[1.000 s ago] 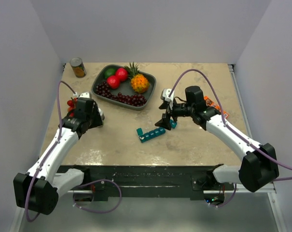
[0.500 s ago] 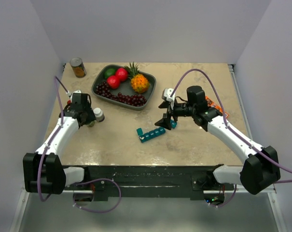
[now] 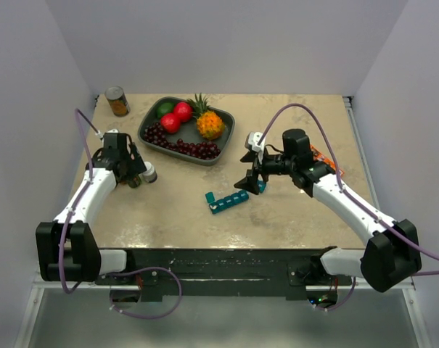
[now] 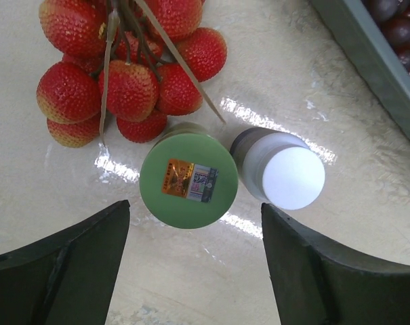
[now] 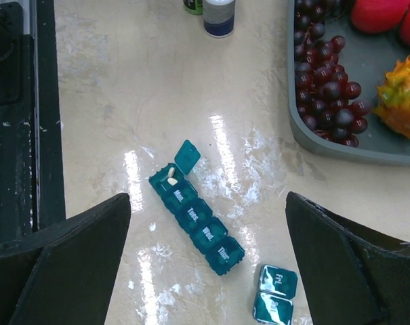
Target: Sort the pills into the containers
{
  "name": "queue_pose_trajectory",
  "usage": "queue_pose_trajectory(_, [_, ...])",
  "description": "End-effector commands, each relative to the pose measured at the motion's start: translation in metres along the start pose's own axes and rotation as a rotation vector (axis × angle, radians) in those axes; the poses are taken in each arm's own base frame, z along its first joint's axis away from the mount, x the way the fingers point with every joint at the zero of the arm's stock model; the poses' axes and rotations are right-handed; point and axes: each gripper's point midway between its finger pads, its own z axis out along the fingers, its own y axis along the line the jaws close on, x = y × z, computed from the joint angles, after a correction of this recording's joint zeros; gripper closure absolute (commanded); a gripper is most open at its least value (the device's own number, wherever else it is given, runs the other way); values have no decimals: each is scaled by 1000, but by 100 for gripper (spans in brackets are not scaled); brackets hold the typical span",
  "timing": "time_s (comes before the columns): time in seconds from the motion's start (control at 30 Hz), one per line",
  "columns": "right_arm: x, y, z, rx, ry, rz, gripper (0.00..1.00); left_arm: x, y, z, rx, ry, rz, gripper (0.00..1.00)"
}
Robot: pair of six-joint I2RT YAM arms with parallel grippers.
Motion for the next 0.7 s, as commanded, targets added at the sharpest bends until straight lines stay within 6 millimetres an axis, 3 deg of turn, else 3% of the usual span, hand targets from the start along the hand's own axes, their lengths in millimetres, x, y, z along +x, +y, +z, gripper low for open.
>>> queue_pose_trajectory(0.0, [-19,-13,-17,78,-45,-47,1,-37,-12,-22,62,-104,-21,17])
queue_pose_trajectory(0.1, [-25,-32,-35,166,-61,-42,1,-49,-26,-46,166,-143,-8,15])
queue_pose_trajectory(0.13, [-27,-46,-49,253,-62,-35,1,-54,-32,-60,213,-171,-2,15])
queue_pose_trajectory(0.2, [-35,-66,-69,380,-73,-27,1,-60,-55,-86,376,-193,64,9])
queue_pose_trajectory(0.27, [-45,-88,-93,545,-68,13,1,-64,-81,-126,580,-253,162,3])
queue_pose_trajectory(0.33, [-58,-102,-114,669,-79,64,1,-69,-92,-160,702,-334,203,1])
queue_pose_trajectory(0.37, [-57,-116,-140,832,-58,114,1,-69,-104,-180,807,-363,233,1])
queue_pose_trajectory(0.4, [-60,-119,-152,902,-75,170,1,-69,-108,-198,863,-400,254,1])
queue_pose_trajectory(0.47, [-70,-116,-175,988,-71,176,1,-63,-119,-217,968,-405,289,1])
queue_pose_trajectory(0.53, [-77,-109,-182,985,-74,164,1,-52,-128,-230,1043,-396,330,1])
queue_pose_trajectory(0.57, [-70,-102,-181,957,-44,168,1,-41,-135,-236,1115,-384,372,1])
queue_pose_trajectory(0.6, [-74,-84,-168,816,-31,92,1,-33,-139,-240,1155,-380,397,1])
queue_pose_trajectory(0.67, [-48,-49,-139,562,56,27,1,-8,-152,-237,1230,-334,425,1])
